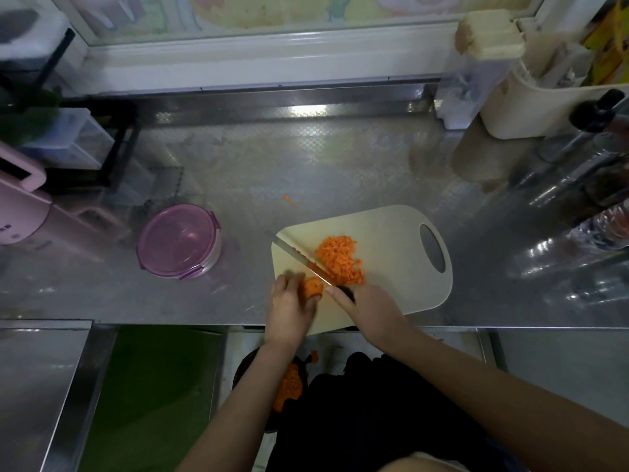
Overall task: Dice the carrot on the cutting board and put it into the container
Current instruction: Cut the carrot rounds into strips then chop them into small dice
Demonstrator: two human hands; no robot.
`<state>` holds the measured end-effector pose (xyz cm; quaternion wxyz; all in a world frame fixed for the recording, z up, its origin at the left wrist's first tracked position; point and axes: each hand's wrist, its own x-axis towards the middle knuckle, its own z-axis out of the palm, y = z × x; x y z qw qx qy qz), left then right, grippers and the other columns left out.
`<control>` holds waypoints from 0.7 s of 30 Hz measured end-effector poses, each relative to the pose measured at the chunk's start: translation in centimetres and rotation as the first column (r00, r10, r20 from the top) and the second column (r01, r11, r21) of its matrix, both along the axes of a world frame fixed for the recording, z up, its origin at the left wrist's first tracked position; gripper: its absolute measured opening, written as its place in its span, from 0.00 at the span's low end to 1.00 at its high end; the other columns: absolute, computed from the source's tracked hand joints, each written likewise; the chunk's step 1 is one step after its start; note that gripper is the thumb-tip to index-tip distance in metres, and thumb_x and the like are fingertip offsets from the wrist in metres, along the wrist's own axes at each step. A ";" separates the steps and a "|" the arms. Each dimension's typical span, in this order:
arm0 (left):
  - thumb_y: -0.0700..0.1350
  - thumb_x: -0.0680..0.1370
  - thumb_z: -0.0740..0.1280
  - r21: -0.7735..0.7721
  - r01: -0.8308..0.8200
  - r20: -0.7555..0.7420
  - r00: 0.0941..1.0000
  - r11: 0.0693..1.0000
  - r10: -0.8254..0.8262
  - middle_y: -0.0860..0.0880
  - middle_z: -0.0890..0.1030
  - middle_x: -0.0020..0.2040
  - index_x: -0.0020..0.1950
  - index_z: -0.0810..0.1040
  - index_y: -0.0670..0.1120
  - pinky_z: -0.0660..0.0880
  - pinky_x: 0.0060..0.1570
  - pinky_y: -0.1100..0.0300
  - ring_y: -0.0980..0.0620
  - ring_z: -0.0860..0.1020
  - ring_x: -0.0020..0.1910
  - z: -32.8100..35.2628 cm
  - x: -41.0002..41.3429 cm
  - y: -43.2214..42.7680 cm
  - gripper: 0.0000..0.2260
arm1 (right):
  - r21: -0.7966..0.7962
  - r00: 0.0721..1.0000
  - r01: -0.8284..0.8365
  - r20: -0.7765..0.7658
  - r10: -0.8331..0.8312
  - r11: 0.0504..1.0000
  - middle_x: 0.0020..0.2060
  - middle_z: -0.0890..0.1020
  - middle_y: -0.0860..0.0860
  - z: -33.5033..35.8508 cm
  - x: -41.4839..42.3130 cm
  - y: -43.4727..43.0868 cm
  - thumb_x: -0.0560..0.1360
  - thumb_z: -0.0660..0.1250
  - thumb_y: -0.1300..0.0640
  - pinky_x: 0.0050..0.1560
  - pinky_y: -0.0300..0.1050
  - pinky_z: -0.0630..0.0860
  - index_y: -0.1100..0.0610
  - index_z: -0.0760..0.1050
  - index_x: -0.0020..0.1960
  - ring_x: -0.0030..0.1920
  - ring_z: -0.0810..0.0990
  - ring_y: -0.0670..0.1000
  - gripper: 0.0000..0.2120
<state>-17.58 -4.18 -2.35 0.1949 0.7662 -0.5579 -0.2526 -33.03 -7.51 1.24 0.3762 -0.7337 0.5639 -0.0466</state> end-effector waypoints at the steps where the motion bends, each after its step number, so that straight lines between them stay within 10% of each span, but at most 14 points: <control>1: 0.45 0.73 0.70 0.003 -0.013 0.002 1.000 1.000 0.013 0.43 0.71 0.55 0.61 0.74 0.42 0.67 0.57 0.56 0.44 0.71 0.56 0.0 -0.2 0.0 0.18 | 0.011 1.000 -0.004 0.010 0.004 1.000 0.29 0.72 0.51 0.1 0.2 0.2 0.77 0.53 0.37 0.38 0.44 0.67 0.56 0.70 0.36 0.36 0.75 0.55 0.25; 21: 0.41 0.77 0.64 -0.003 -0.011 0.084 0.996 1.000 0.011 0.41 0.73 0.50 0.53 0.79 0.37 0.68 0.55 0.54 0.43 0.70 0.54 0.3 -1.3 0.0 0.10 | 0.186 0.992 0.113 0.027 -0.120 0.976 0.24 0.67 0.52 0.5 1.9 0.7 0.81 0.51 0.44 0.37 0.43 0.63 0.57 0.62 0.26 0.27 0.66 0.47 0.28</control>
